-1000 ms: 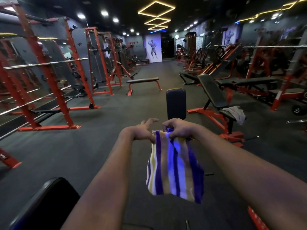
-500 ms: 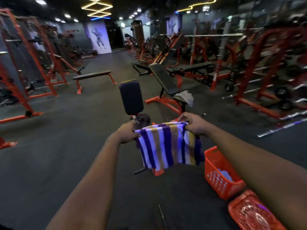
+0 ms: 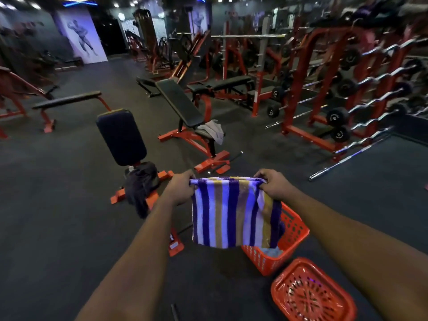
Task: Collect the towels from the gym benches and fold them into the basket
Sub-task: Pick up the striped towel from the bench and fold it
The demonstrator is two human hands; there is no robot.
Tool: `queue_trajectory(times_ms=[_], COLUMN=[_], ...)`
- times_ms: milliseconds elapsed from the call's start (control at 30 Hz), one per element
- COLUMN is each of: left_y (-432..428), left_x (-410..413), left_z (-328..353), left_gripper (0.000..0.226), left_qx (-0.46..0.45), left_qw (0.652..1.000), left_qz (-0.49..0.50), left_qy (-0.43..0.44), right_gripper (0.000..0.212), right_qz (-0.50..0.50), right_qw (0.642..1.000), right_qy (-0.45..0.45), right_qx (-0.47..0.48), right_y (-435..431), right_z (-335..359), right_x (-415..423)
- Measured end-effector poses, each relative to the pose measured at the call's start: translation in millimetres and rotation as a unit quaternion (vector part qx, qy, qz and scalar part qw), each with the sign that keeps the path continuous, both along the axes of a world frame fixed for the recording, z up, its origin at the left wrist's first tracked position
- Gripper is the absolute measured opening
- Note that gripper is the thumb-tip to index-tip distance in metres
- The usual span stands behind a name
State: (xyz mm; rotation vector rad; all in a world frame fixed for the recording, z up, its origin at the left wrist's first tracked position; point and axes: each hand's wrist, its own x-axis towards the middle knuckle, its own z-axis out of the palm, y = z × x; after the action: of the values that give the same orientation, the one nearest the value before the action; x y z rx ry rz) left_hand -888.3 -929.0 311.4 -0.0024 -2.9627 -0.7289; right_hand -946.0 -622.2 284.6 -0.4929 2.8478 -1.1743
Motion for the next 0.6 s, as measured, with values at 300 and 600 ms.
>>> queue_trajectory(times_ms=[300, 600], left_y=[79, 123], left_x=[-120, -281], left_z=[-24, -117], left_gripper=[0.013, 0.012], left_qx=[0.078, 0.079], left_qw=[0.995, 0.972], left_qz=[-0.038, -0.153], left_qy=[-0.045, -0.160], right_gripper=[0.017, 0.018], right_qz=[-0.092, -0.214], right_qw=[0.996, 0.970], right_qy=[-0.017, -0.116], right_qx=[0.008, 0.012], right_y=[78, 114], right_z=[-35, -121], right_x=[-76, -160])
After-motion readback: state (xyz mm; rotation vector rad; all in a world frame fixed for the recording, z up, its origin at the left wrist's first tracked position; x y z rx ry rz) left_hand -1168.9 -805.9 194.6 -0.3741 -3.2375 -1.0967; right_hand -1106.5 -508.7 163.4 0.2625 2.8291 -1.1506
